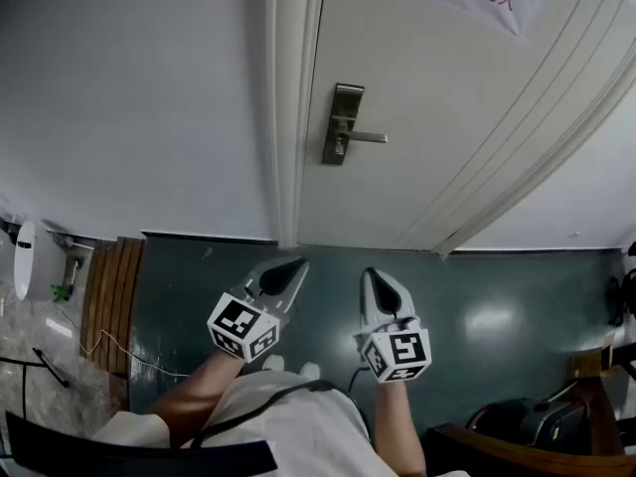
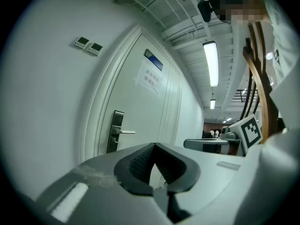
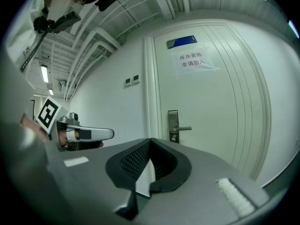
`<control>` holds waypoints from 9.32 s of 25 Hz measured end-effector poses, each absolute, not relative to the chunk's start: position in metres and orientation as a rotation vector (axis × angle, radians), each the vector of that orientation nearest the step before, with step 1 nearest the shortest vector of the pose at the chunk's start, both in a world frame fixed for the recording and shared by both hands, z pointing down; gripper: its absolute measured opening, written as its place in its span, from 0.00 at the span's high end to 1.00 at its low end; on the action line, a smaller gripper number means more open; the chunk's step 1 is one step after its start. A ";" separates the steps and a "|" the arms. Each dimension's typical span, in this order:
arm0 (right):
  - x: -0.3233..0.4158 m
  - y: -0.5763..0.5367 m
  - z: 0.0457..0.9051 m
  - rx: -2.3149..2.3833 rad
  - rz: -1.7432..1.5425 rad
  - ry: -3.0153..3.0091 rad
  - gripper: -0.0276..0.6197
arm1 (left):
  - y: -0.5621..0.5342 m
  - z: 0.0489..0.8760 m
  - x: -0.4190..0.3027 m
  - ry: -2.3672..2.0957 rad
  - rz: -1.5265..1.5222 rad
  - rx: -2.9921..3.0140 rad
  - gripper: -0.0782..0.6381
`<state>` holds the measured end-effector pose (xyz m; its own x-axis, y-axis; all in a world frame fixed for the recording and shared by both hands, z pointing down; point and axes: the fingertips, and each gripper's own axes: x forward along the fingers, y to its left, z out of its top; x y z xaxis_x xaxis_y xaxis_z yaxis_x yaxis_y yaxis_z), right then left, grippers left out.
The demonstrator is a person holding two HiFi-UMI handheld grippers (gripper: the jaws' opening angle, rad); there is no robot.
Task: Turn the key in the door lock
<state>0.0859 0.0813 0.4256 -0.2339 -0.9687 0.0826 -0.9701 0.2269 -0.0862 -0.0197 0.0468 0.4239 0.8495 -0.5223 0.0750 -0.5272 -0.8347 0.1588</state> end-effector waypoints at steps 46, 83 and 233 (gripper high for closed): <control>0.124 0.098 0.444 1.867 0.219 -2.519 0.95 | 0.077 0.433 0.016 -0.920 0.084 2.854 0.88; 0.112 -0.056 0.454 1.886 0.265 -2.416 0.94 | -0.085 0.433 0.009 -0.829 0.055 2.834 0.88; 0.126 -0.316 0.551 1.816 0.196 -2.005 0.86 | -0.197 0.461 -0.022 -0.979 0.156 2.754 0.88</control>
